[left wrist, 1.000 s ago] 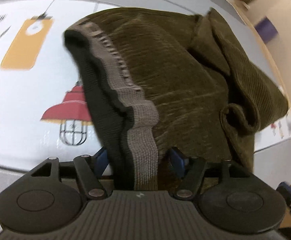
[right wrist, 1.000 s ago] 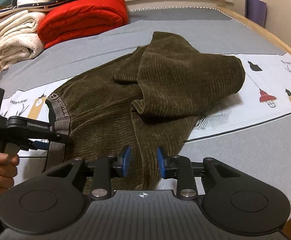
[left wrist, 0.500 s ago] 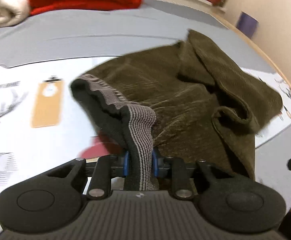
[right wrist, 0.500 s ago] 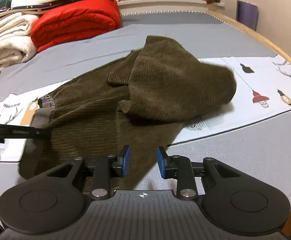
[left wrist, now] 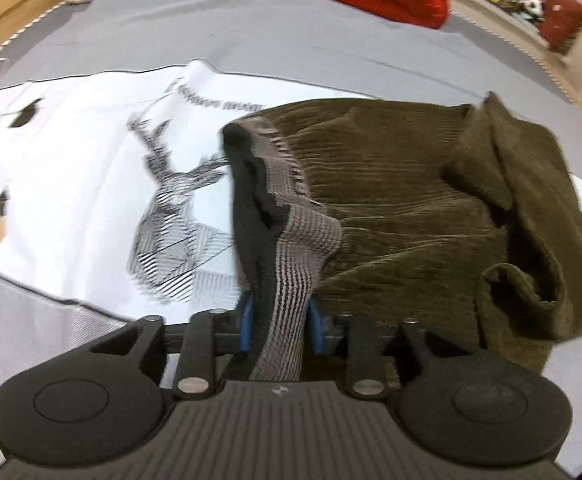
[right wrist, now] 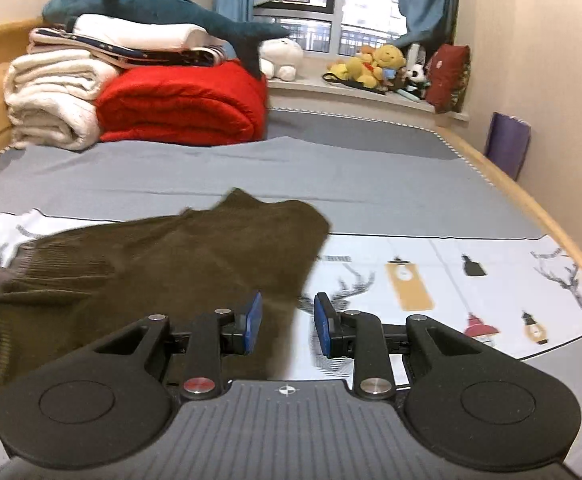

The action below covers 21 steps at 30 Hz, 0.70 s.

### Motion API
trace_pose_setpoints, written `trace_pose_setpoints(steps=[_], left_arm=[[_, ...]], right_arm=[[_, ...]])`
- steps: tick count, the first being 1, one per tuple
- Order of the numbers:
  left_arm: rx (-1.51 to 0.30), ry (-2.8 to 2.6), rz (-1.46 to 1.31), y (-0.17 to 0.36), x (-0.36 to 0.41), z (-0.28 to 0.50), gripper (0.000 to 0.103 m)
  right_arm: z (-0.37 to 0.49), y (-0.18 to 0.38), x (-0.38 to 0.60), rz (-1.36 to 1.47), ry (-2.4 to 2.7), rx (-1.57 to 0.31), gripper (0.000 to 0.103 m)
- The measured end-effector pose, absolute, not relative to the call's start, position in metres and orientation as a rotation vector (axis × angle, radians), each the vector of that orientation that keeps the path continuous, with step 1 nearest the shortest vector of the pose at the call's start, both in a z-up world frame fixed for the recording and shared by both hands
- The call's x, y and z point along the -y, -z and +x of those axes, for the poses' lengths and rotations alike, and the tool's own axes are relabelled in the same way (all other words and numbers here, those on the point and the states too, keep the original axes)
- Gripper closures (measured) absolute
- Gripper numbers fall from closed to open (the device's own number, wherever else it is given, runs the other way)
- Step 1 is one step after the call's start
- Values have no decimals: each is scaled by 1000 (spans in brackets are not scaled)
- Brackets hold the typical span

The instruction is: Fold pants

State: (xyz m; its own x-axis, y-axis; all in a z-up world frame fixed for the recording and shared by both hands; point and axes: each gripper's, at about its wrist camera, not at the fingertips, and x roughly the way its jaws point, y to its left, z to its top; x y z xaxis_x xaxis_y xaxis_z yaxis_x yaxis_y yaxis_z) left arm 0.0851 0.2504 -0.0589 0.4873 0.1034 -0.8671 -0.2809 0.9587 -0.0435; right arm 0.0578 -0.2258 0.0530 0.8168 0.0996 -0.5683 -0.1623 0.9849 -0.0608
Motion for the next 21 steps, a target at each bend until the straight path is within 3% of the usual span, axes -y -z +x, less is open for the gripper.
trace_pose_setpoints(steps=[2,5,9,14,21], left_arm=[[-1013,-287,-162,50,-247,81,67],[-949,-322,-182,38,-238,89,57],[-898,-257,-234,32,-231,96,54],[-983,-194,-183,50,-195,116,45],[-1078,-131,-118,72,-176,124,44]], right_arm=[[68,-42,237,-41,-93,-638,73],[75,-32,236,13,-79,-661,73],[83,-17,215,5,-111,-698,73],[88,-9,184,-26,-175,-717,73],[85,1,139,-72,-301,-744,73]])
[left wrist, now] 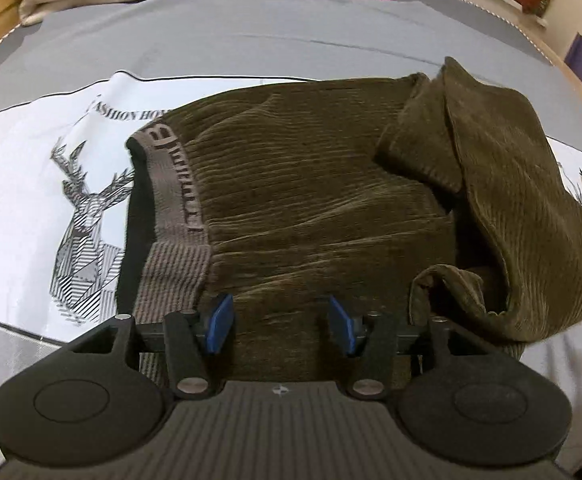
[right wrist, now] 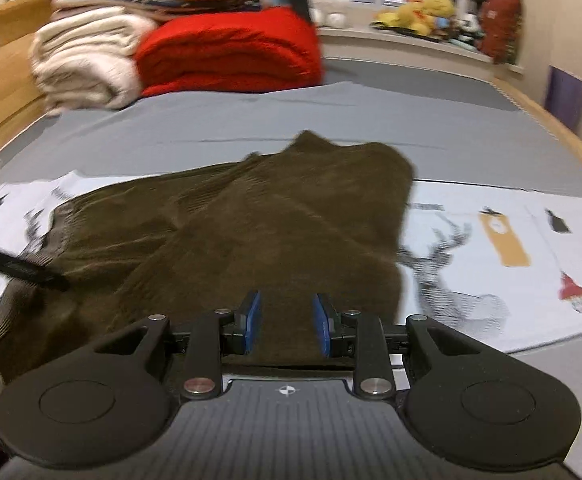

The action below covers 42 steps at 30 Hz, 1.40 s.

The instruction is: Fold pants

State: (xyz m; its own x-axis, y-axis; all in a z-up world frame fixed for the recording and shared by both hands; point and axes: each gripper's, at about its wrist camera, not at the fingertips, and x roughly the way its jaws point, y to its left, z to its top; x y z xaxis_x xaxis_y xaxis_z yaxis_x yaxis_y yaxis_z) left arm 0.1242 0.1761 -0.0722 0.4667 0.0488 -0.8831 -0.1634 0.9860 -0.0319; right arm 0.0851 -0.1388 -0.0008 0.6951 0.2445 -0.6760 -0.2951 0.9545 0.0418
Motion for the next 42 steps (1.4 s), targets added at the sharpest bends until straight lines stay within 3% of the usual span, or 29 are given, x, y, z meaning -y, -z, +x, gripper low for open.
trace_pose_setpoints(steps=[9,12,14,24,25,27,28,29,37,42], left_arm=[[-1150,-144,-133,85,-181,141,28],[-1163,-122,-123,89,-179,142,20],[-1169,-115,-101,91,-178,142,20],[-1192,-84,-108,93,-188,138,20],[-1193,-85,-103,92,-187,137,20],[-1198,-91,-94,91,-186,135,20],[-1200,-94,-86,91,-185,135,20],[-1201,-96,-79,91,-183,134,20],[-1206,-100,13,98,-172,122,18],[-1211,-98,32,98,-167,118,17]], right_arm=[[93,7,84,-100,-453,-755,57],[97,10,68,-95,-466,-753,46],[104,15,57,-97,-468,-754,38],[140,55,14,-76,-450,-829,33],[141,60,10,-104,-431,-825,37],[143,69,9,-179,-376,-829,55],[144,72,13,-194,-354,-834,85],[145,71,20,-196,-329,-843,94],[129,14,133,-240,-269,-788,96],[95,35,227,-265,-277,-988,96]])
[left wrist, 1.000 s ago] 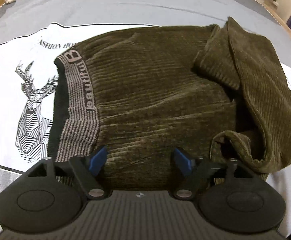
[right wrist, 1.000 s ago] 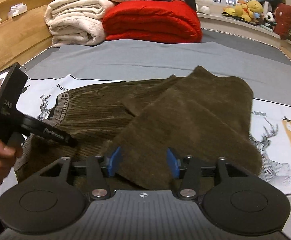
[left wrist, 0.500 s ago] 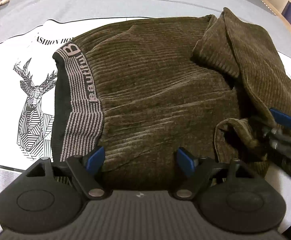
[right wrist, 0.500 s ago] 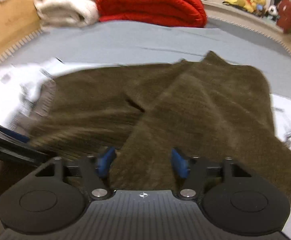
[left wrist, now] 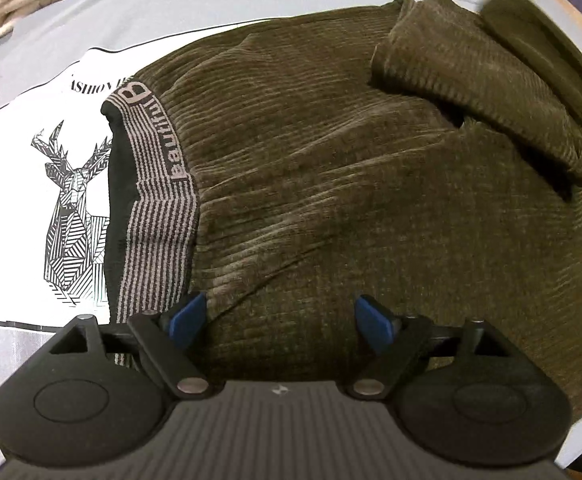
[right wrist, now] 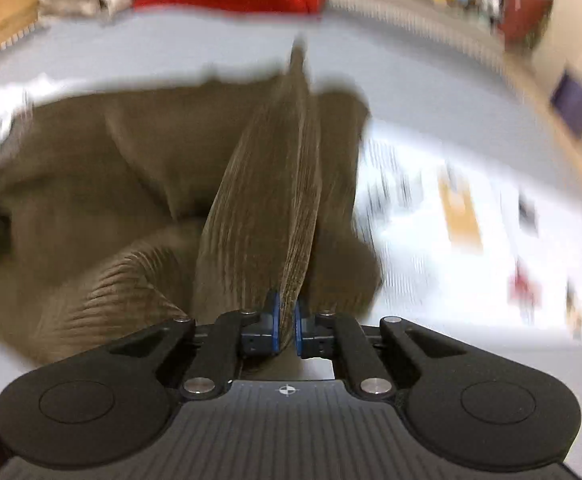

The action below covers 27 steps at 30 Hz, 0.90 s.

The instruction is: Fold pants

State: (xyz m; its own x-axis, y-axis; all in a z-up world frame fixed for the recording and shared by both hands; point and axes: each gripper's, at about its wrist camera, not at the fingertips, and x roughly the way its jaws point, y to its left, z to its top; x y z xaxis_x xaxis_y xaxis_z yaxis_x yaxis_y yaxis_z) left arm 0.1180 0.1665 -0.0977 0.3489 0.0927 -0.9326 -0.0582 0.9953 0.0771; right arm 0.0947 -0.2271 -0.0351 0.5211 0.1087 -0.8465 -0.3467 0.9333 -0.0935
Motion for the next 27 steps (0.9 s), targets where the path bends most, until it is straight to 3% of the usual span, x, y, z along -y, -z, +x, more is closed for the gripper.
trace_pose_setpoints(steps=[3,9,14,20,27], left_arm=[[-1218,-111,7,96,-166,120,17],[-1213,-147,-25,92,-165,122,16],[-1226,-147,14,97,-159,122,12],[-1230,-140,8,98,-162,123,12],[-1235,-114,8,99,-163,131,10]], right_arm=[[69,59,257,-260,-306,-1104,93],[52,39,274,-137,-346,-995,80],[82,13,317,153,-207,-857,53],[134,30,332,324,-100,-887,53],[198,62,312,291,-67,-966,53]])
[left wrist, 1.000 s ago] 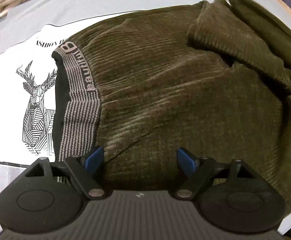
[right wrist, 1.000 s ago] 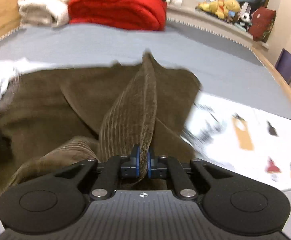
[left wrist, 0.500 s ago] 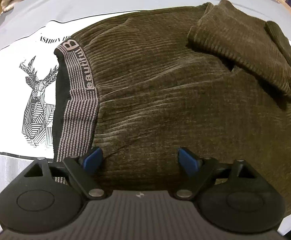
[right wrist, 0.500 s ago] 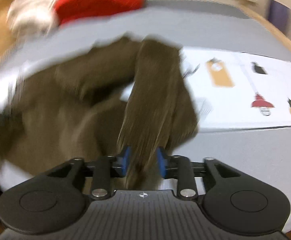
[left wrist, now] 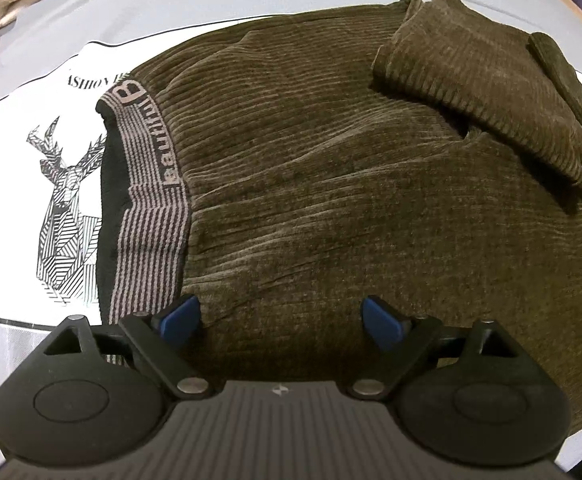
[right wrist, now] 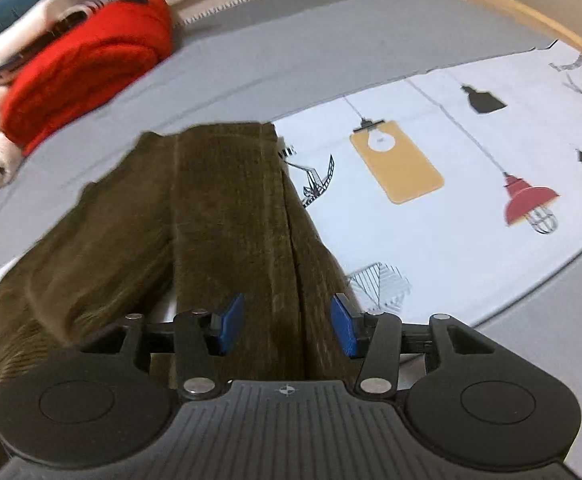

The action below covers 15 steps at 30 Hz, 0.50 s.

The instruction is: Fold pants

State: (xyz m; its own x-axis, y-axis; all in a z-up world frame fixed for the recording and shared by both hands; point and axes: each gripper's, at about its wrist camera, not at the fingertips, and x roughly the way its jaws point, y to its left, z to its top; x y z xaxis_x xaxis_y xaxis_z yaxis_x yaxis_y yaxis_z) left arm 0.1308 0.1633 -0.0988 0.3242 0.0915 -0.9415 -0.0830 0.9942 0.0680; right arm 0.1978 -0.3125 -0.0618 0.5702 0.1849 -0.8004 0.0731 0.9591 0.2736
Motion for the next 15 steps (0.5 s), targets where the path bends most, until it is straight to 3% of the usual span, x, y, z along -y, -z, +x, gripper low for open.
trace_pose_setpoints(steps=[5,15], left_arm=[[-1245,-101,15,102,-162,138,9],[-1253,-87,12,104,-163,144,9]], right_arm=[[234,91,307,300,-50,-1041,53],[286,102,293,358,-117,-993,50]])
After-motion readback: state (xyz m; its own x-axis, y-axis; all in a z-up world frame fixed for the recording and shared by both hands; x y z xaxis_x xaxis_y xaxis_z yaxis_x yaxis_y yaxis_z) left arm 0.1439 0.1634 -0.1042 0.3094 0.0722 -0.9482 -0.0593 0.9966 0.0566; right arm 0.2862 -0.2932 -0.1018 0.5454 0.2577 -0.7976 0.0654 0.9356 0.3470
